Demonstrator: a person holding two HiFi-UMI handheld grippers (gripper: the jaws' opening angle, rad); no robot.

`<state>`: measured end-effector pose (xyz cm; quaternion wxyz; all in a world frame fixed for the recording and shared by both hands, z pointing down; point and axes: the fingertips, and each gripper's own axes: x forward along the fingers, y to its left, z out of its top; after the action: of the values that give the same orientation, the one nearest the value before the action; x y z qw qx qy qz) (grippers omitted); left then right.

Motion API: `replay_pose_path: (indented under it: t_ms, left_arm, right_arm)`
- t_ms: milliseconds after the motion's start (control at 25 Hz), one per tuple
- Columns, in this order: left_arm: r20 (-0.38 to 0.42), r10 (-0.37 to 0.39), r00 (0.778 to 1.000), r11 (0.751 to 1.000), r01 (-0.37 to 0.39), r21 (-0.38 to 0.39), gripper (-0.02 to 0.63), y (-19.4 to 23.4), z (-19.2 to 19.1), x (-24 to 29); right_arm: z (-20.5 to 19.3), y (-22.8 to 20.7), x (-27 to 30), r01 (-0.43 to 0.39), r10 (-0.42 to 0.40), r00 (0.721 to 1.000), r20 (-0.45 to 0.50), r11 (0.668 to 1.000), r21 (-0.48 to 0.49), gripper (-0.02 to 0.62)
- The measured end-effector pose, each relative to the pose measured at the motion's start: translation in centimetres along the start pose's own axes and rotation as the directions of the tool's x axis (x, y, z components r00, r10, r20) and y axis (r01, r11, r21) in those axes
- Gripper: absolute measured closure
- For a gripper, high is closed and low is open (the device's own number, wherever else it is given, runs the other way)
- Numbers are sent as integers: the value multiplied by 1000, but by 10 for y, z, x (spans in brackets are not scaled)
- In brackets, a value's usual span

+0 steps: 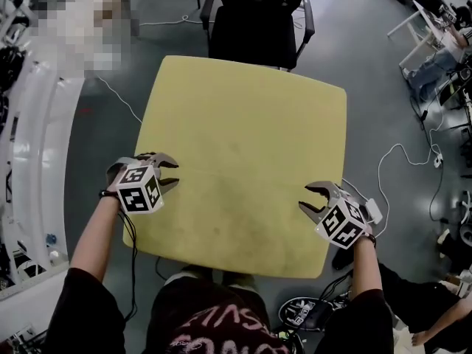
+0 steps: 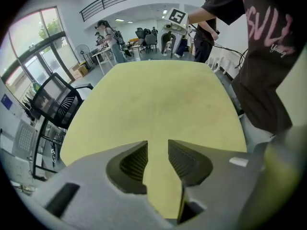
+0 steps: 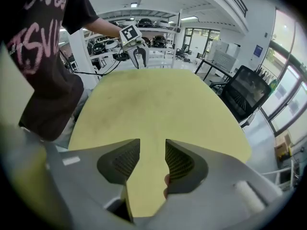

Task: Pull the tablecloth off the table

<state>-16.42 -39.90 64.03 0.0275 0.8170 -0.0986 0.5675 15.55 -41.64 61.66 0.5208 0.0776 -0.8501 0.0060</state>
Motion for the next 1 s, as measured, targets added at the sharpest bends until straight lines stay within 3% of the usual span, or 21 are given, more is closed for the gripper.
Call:
replay_pose_path:
  t_ms: [160,640,1000]
  left_arm:
    - [-15,-25,1000,1000,25,-19,462,3,-7,18]
    - [-70,-107,992,993,109,32,462,7,-15,58]
    - [-82,-114,990,993,116,29,442,8,-21,72]
  right_arm:
    - [-12,-2,15,-31,31,999,-22,1000,2,416]
    - [-31,-9,50,-82,82,996,-38,997,14,408]
    - [-45,-7,74,-101,98,990,-105,995,-22,408]
